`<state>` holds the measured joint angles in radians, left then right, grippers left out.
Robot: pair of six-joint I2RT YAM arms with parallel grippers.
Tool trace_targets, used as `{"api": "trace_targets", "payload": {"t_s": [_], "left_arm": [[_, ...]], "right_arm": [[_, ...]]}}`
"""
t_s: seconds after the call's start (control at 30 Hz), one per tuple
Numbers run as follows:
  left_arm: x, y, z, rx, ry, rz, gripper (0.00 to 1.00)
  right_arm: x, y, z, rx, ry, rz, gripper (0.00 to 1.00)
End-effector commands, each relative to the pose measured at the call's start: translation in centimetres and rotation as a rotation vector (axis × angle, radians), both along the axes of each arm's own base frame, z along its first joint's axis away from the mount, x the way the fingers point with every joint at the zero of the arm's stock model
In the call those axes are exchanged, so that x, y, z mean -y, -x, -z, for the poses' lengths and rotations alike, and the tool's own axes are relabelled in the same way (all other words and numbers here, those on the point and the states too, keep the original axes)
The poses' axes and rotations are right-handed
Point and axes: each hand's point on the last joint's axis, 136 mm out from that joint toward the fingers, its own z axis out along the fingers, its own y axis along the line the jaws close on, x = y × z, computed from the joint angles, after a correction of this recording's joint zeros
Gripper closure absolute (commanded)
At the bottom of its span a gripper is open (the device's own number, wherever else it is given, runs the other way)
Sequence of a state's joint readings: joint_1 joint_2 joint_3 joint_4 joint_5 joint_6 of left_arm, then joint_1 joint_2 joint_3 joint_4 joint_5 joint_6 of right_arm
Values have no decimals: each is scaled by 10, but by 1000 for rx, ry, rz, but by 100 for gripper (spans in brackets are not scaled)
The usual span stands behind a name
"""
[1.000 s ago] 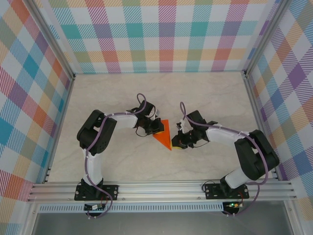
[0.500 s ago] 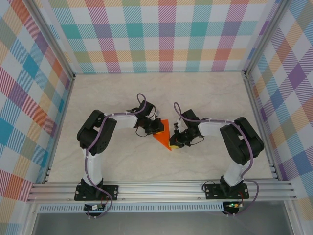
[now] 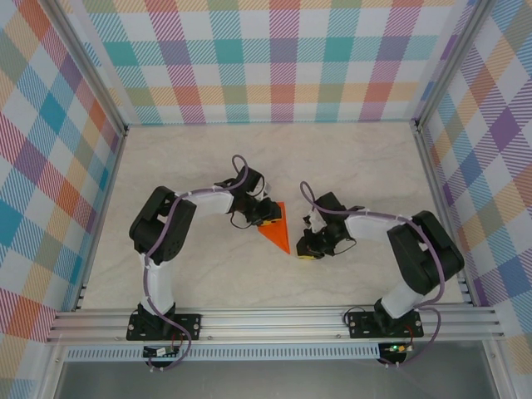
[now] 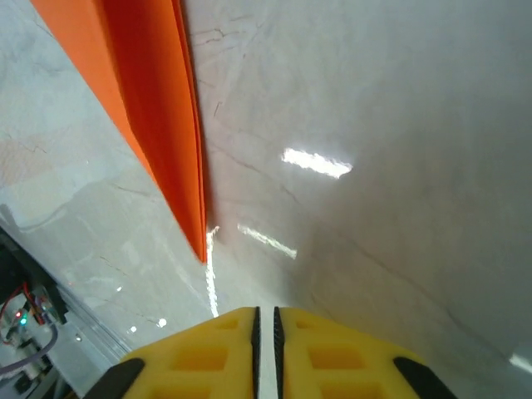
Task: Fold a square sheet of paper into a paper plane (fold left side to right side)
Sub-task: Fourth fold the wing at the center of the table, then turn over the paper at the center of the table.
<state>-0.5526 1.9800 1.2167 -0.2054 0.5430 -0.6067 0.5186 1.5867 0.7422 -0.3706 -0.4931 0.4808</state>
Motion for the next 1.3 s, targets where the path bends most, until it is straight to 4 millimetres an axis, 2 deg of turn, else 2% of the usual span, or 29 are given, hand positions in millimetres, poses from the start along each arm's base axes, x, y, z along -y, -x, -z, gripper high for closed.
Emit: {"api": "trace_targets", "payload": {"t_s": [0.0, 0.1, 0.17, 0.23, 0.3, 0.43, 0.57, 0.87, 1.07, 1.27], "left_arm": [[1, -8, -64, 77, 42, 10, 62], [-8, -9, -84, 120, 38, -14, 55], [-20, -8, -88, 145, 9, -55, 49], [-35, -5, -84, 155, -15, -105, 42], [-41, -2, -76, 157, -4, -141, 40], [-36, 2, -52, 107, 38, -151, 49], [-28, -5, -34, 82, 54, -155, 60], [-10, -16, -7, 30, 74, -133, 63], [4, -22, -4, 20, 95, -117, 67], [12, -27, -15, 38, 120, -102, 83]], "right_arm": [[18, -10, -19, 128, 60, 9, 76], [29, -24, -36, 241, 85, 57, 68], [34, -31, -48, 311, 91, 87, 64], [38, -37, -61, 376, 88, 113, 59], [41, -40, -71, 429, 77, 142, 55], [42, -42, -90, 507, 21, 188, 49], [41, -39, -100, 545, -16, 196, 47], [56, -30, -108, 596, 5, 226, 45], [61, -26, -116, 628, 8, 227, 43], [61, -25, -120, 646, -16, 246, 37]]}}
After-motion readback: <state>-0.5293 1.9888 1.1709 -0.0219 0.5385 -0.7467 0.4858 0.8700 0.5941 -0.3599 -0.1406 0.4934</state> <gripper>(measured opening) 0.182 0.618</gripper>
